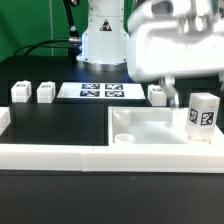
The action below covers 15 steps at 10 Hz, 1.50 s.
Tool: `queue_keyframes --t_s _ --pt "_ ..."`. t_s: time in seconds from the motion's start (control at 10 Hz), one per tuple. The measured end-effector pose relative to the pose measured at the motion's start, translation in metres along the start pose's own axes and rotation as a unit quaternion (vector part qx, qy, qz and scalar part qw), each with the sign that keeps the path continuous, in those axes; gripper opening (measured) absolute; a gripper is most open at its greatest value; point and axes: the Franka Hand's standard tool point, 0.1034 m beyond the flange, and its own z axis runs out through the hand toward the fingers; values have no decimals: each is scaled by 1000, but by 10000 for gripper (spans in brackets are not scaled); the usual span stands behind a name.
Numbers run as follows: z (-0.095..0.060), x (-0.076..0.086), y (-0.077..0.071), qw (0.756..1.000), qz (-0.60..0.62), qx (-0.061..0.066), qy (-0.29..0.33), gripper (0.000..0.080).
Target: Assemble square table
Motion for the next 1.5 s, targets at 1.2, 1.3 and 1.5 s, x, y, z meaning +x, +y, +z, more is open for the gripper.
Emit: queue_keyframes --t_s 1.2,1.3,1.5 --pt "11 -49 -27 978 24 30 -204 649" --pt "14 -45 -18 975 24 27 -221 649" --pt "18 -27 -14 973 32 27 -225 649"
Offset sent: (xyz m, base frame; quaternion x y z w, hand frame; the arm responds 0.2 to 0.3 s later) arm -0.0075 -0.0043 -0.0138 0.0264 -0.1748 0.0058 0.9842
